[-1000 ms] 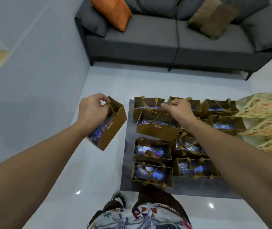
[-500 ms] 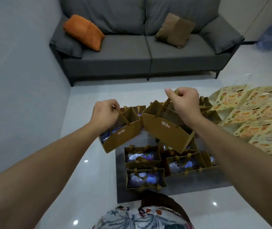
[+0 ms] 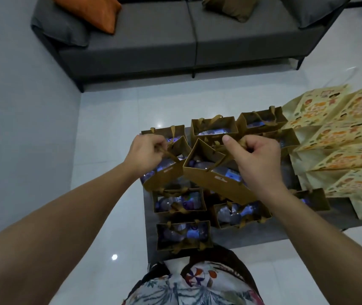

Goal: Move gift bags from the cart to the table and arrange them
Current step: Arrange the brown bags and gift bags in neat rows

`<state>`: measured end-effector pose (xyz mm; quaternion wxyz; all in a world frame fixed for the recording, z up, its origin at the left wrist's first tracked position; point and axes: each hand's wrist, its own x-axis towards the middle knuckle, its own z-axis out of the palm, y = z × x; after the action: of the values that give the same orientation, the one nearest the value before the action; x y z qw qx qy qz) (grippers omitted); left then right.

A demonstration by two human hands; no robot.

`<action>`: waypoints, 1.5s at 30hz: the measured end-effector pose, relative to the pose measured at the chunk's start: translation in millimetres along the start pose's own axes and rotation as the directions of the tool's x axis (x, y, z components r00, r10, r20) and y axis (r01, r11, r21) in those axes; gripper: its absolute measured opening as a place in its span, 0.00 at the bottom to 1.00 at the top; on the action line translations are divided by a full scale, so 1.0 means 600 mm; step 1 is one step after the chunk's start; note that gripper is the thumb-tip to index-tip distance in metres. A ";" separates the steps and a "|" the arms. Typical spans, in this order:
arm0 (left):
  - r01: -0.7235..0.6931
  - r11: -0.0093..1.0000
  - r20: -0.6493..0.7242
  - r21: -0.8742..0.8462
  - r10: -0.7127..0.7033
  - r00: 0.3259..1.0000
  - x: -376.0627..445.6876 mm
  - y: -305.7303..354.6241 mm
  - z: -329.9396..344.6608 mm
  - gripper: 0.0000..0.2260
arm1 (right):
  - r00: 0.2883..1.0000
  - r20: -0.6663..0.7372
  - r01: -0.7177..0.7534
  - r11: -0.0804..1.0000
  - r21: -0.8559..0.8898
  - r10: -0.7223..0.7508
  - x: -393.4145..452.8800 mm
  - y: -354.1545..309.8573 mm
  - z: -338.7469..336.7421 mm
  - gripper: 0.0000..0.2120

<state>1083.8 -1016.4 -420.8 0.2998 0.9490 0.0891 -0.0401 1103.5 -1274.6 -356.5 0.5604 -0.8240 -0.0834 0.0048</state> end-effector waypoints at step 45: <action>-0.014 0.986 0.326 0.165 -0.041 0.944 0.072 -0.074 0.146 0.13 | 0.973 0.172 -0.159 0.987 0.018 0.154 -0.028 0.079 0.047 0.22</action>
<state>1115.5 -1025.1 -522.9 0.2306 0.9499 0.0408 -0.2071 1090.2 -1267.8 -412.4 0.5620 -0.8157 -0.0655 0.1206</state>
